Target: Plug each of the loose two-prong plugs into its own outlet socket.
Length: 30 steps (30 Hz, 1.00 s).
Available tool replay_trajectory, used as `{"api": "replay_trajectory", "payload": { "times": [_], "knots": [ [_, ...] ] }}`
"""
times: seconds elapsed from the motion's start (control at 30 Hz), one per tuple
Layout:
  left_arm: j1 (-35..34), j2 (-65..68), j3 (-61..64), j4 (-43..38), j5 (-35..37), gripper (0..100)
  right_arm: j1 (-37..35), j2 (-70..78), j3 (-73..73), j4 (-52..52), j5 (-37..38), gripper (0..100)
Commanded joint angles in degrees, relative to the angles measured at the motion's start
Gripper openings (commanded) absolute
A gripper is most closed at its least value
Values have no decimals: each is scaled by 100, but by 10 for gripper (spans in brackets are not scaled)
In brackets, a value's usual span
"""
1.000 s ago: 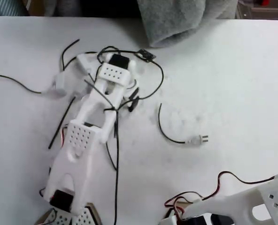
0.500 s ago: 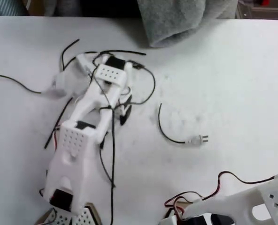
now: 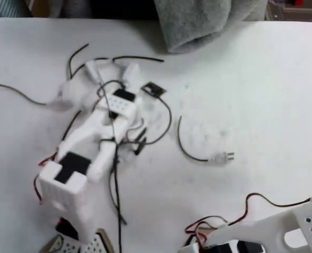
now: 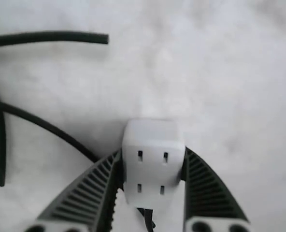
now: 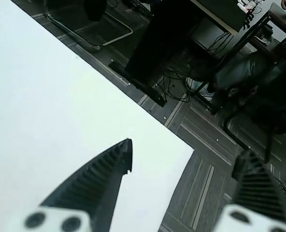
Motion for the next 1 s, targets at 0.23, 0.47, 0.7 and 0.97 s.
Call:
{"api": "replay_trajectory", "payload": {
  "times": [0.23, 0.47, 0.7, 0.97],
  "knots": [
    [-233, 725, -1020, 756, -114, 299, 92, -66, -26, -321, 9, 335],
    [-303, 268, -1064, 721, -132, 367, 198, 22, 0, -488, 290, 336],
    [101, -1121, -1029, 712, -167, 367, 198, 734, -536, -391, 396, 336],
    [1587, -1270, -255, -774, -167, 366, 541, 1824, -1855, -321, 44, 336]
  ]
}}
